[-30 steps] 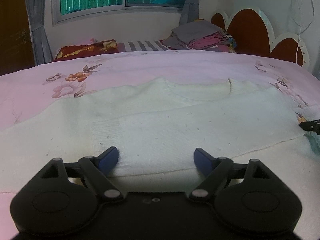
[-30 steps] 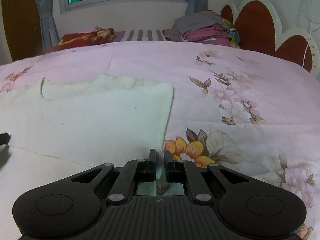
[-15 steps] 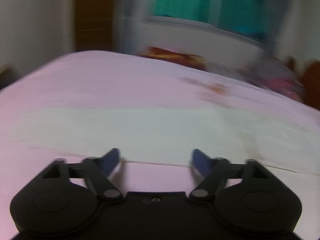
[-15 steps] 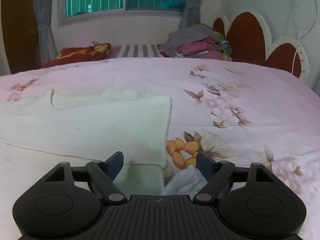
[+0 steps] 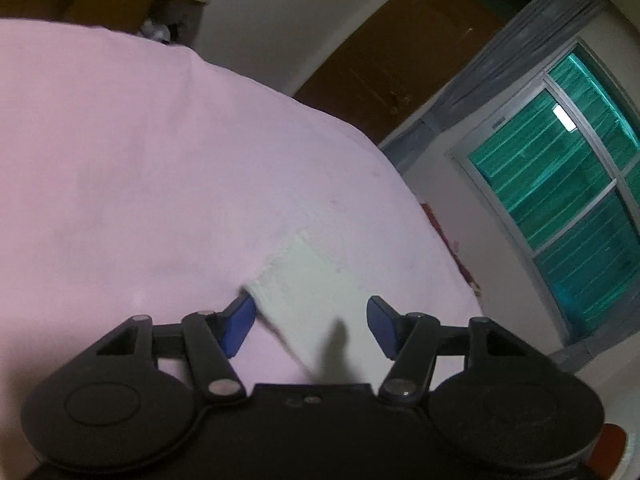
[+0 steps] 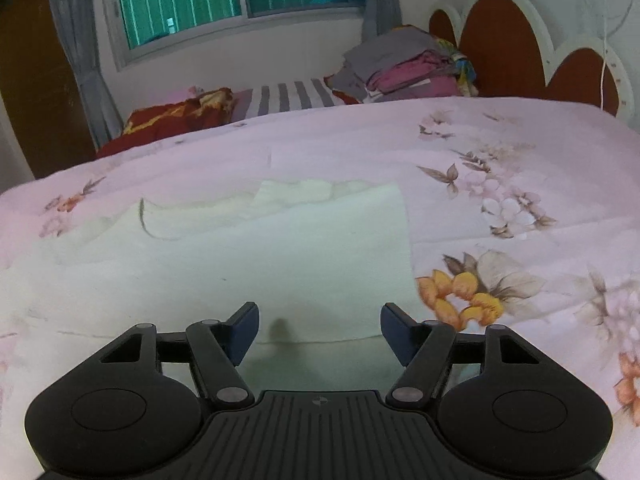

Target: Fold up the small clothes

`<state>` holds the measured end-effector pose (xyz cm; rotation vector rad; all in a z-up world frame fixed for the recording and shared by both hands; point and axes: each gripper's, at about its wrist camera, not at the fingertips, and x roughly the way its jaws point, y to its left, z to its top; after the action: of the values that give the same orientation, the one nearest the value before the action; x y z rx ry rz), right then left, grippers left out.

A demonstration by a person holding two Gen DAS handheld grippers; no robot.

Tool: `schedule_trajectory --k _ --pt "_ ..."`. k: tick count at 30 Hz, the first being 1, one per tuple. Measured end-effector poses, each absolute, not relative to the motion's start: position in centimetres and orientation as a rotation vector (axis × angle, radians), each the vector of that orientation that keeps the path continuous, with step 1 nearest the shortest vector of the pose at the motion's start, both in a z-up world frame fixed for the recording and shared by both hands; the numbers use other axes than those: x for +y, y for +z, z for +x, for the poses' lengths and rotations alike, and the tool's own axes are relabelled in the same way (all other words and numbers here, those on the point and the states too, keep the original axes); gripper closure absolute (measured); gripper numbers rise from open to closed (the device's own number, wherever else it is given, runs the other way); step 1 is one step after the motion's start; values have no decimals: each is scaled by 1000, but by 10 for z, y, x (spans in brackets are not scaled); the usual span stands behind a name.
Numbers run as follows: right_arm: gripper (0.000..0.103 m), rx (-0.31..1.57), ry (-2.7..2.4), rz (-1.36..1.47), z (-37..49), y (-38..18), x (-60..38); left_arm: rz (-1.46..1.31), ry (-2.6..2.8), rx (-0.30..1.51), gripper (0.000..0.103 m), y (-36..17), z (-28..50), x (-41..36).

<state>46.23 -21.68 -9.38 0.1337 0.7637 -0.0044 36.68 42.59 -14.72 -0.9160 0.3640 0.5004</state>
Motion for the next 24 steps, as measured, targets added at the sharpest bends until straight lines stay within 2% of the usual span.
schedule_trajectory --k 2,6,11,17,24 --pt "35 764 0 134 463 -92 -213 -1000 417 394 98 -157 374 430" --pt "35 765 0 146 464 -92 -211 -982 425 414 100 -163 388 429" --pt "35 748 -16 168 466 -88 -217 -766 384 335 100 -124 391 379" --pt "35 741 -38 195 464 -88 -233 -543 145 387 100 -80 439 289" --pt "35 723 -54 235 457 -84 -252 -383 -144 504 100 -72 490 166"
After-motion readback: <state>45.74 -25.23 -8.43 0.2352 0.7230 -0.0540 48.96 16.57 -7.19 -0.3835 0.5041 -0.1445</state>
